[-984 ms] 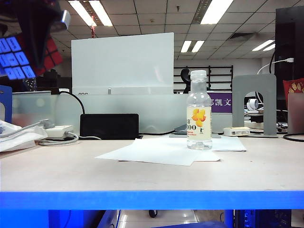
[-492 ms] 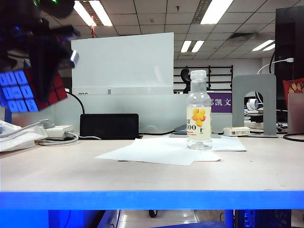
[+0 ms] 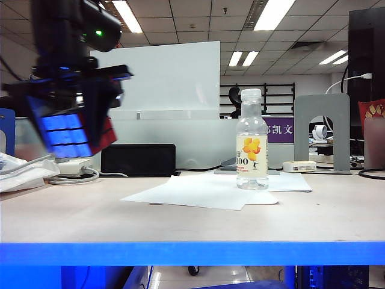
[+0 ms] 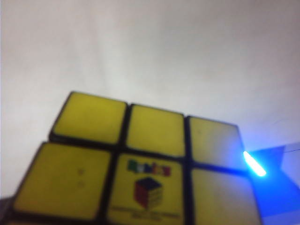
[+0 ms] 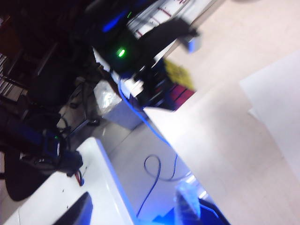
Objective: Rotate the Rubik's Cube so that the bottom side is facing up.
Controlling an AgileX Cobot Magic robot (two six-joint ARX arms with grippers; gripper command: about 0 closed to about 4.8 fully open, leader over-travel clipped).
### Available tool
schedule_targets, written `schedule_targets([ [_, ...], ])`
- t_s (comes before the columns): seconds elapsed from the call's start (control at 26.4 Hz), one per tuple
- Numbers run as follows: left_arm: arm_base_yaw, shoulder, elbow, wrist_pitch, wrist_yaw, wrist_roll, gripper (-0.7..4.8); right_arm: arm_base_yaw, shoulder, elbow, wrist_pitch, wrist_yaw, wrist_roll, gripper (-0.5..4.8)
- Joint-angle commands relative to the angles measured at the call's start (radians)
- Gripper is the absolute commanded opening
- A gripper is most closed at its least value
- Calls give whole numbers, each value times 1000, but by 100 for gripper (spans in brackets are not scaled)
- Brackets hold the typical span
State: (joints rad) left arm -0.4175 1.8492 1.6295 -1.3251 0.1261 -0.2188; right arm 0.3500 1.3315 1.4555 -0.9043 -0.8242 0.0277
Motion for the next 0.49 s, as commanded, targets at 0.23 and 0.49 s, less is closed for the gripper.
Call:
schedule_targets([
  [0.23,-3,127,248,-33,101,-41,188,1,-11,-10,10,5,-26,228],
  [0.49,-35,199,328,-81,116,-44,189,1,-25,-10,24,43,-26,228],
])
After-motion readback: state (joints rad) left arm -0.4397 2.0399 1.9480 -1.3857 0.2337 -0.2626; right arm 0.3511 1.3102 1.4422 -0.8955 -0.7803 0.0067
